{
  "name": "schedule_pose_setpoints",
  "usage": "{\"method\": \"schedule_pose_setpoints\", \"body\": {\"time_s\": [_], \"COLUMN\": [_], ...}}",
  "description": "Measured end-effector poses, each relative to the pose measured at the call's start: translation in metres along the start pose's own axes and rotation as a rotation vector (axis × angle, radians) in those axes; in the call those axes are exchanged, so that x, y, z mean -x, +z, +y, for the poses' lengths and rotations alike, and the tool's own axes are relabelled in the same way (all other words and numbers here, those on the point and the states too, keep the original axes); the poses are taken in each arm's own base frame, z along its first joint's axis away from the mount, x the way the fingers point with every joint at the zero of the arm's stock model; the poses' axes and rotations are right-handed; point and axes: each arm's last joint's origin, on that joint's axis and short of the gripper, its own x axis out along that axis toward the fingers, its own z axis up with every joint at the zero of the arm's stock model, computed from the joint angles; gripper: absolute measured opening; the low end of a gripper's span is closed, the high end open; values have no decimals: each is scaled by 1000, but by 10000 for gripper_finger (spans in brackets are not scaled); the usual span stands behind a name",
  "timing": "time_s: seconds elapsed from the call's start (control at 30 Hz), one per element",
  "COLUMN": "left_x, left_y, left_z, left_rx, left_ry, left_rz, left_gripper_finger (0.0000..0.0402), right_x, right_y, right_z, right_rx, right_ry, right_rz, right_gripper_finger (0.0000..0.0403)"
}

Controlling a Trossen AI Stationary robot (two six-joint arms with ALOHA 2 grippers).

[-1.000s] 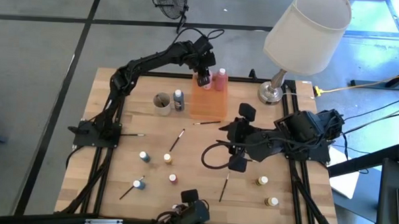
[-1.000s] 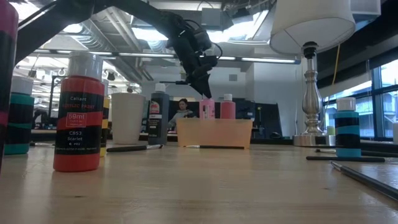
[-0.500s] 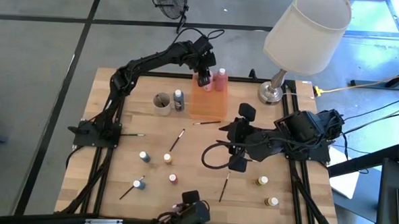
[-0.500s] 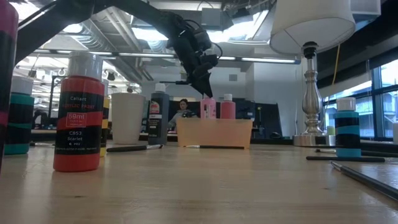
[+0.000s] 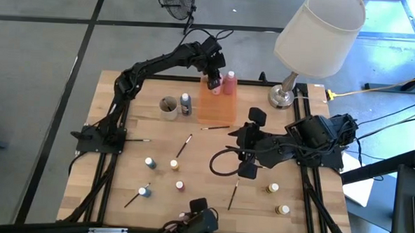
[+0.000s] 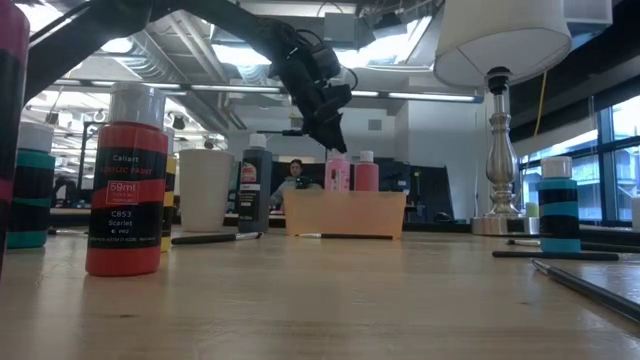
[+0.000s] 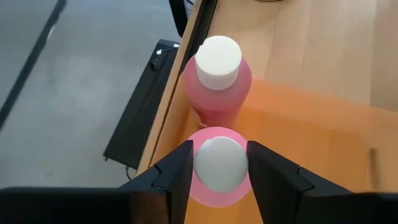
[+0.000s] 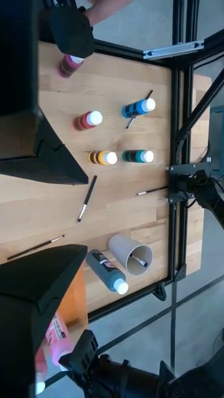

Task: Pick & Place Paint Supplies
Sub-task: Put the pink paint bottle into the orange bin, then put the black paint brush into the white cup

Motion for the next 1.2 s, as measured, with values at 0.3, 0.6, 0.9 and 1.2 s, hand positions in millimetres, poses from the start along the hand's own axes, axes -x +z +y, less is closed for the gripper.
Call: {"method": "schedule_pose_setpoints", "body": {"time_s": [0.3,0.6,0.9,1.2], "left_x": [0,0,9,28], "left_y": [-1,0,5,14], "left_z": [1,0,1,1], "left_rx": [12,54,52,51], "left_ry": [22,23,54,91], "left_rz": [11,10,-27,-106], "left_gripper_finger": [141,146,157,160], "right_x": [0,0,0,0], "right_y": [0,0,0,-1], "right_z": [0,0,0,0], "right_rx": [0,-4,-1,3], "right_ry": [7,8,8,6], "right_rz": [3,2,3,8], "right_gripper_finger": [171,171,171,171]}}
